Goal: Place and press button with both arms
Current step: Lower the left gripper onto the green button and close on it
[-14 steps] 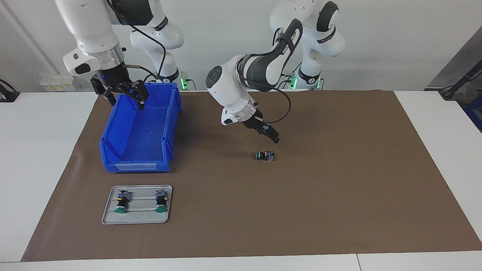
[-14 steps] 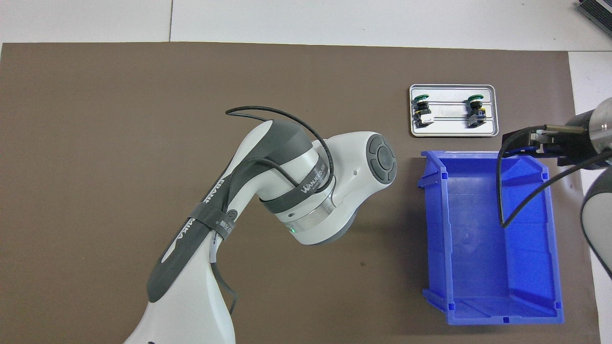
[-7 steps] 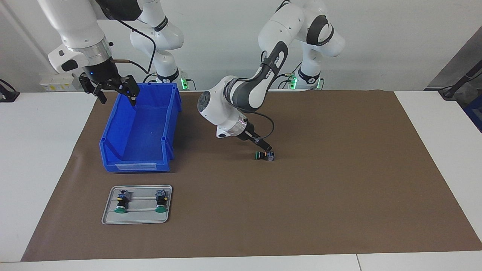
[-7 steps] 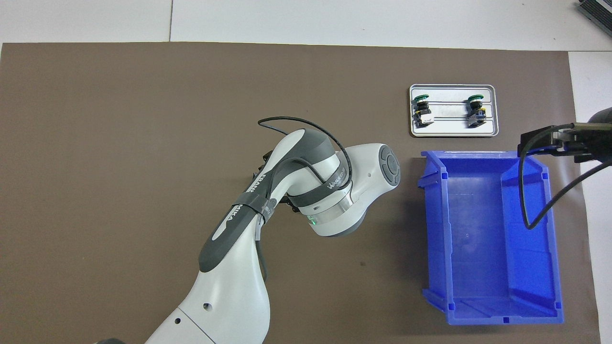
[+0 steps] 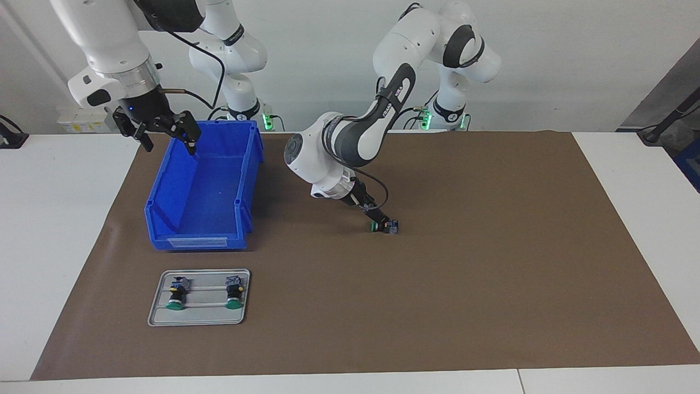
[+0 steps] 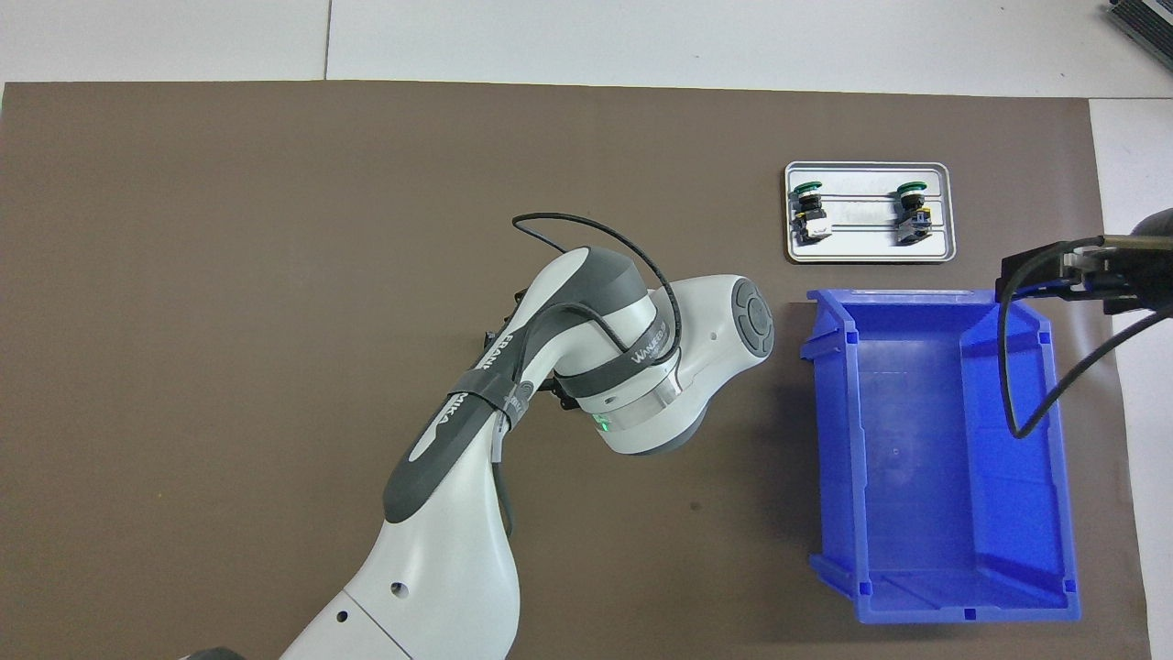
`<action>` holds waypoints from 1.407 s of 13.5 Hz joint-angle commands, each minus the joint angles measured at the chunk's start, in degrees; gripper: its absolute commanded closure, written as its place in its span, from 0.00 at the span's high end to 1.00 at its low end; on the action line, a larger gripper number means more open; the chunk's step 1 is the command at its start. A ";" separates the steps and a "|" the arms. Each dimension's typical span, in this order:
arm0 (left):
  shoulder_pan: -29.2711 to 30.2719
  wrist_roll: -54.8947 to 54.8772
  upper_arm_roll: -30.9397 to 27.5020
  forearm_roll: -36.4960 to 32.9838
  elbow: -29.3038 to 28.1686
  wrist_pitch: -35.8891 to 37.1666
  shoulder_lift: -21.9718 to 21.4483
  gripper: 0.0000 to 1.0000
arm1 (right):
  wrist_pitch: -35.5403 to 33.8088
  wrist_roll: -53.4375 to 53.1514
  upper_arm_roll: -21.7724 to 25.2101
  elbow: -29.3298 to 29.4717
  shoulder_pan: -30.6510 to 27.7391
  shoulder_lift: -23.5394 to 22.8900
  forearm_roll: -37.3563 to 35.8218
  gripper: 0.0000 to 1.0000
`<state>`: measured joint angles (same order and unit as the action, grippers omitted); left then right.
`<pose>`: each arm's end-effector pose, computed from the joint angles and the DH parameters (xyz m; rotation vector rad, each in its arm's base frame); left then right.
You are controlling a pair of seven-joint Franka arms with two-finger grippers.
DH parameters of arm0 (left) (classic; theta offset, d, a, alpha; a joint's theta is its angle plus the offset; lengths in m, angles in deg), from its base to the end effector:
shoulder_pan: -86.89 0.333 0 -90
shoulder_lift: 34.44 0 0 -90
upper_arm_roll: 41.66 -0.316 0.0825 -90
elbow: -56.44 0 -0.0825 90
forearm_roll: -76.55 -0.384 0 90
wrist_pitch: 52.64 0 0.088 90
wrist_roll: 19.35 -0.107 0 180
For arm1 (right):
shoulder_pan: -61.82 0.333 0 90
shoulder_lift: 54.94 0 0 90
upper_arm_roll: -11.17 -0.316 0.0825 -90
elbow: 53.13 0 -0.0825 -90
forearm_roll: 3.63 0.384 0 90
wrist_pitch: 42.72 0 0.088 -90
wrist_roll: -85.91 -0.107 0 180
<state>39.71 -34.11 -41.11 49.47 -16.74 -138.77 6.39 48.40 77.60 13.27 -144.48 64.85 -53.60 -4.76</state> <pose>0.5005 -0.4722 0.3125 -2.1036 1.4032 0.4286 0.5491 0.0066 0.6280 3.1177 -0.2008 0.0325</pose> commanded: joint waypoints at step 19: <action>-0.99 -3.17 -0.12 3.53 -1.70 -5.26 4.79 1.00 | -0.85 1.10 -0.43 0.47 -0.39 -0.29 1.13 1.00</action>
<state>39.14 -36.67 -40.77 51.65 -18.05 -141.31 9.51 48.39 77.60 13.13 -144.48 64.99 -53.61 -4.76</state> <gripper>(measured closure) 0.000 0.000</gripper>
